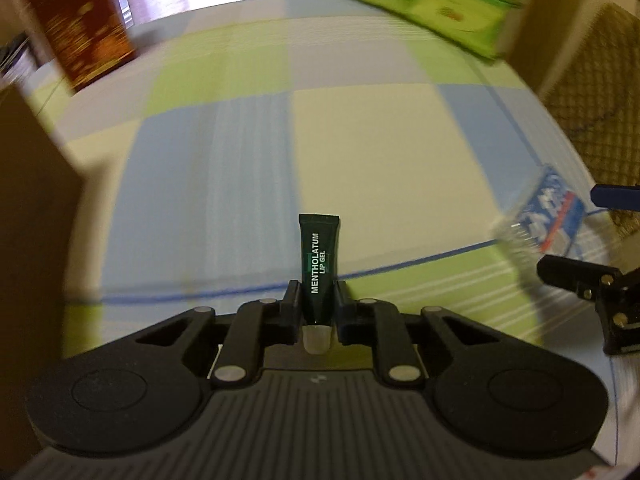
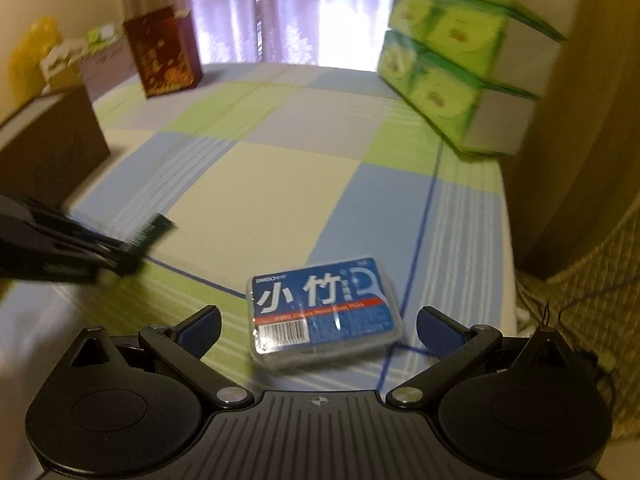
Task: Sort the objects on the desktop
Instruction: 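Grasp the green lip gel tube with left tool while right tool grasps floss box, then carry the lip gel tube and floss box over the cardboard box with both tools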
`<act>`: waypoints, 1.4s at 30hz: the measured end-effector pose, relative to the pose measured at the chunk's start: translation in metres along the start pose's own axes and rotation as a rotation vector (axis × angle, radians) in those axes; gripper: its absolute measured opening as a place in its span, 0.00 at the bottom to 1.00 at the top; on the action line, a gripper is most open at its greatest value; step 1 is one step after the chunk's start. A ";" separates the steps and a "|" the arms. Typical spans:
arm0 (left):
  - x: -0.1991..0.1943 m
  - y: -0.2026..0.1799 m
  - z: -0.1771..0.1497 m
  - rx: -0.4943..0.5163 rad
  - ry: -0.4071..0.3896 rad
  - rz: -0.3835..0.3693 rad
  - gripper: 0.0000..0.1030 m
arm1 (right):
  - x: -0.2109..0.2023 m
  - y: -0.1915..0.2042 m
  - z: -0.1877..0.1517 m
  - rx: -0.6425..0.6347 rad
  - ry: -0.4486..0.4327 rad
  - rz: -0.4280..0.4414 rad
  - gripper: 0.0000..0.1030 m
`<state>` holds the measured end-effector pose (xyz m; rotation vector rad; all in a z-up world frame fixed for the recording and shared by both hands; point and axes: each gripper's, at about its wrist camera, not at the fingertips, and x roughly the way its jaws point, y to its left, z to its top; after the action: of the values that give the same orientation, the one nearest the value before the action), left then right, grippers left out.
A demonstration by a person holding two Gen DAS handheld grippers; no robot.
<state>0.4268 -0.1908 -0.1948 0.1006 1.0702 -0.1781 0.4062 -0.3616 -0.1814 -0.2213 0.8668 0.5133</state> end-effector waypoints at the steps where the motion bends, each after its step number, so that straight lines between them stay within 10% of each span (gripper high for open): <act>1: -0.003 0.006 -0.004 -0.013 0.004 0.007 0.14 | 0.004 0.002 0.000 -0.017 0.005 -0.005 0.98; 12: -0.036 0.030 -0.053 -0.065 0.023 0.033 0.14 | 0.023 0.013 0.000 -0.044 0.052 -0.060 0.83; 32: -0.081 0.012 -0.121 -0.056 0.129 -0.011 0.13 | -0.042 0.087 -0.063 -0.160 0.156 0.201 0.83; 42: -0.077 0.004 -0.116 -0.001 0.096 0.013 0.21 | -0.041 0.101 -0.068 -0.189 0.138 0.144 0.89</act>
<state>0.2912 -0.1598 -0.1826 0.1163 1.1651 -0.1627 0.2873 -0.3155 -0.1907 -0.3722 0.9733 0.7223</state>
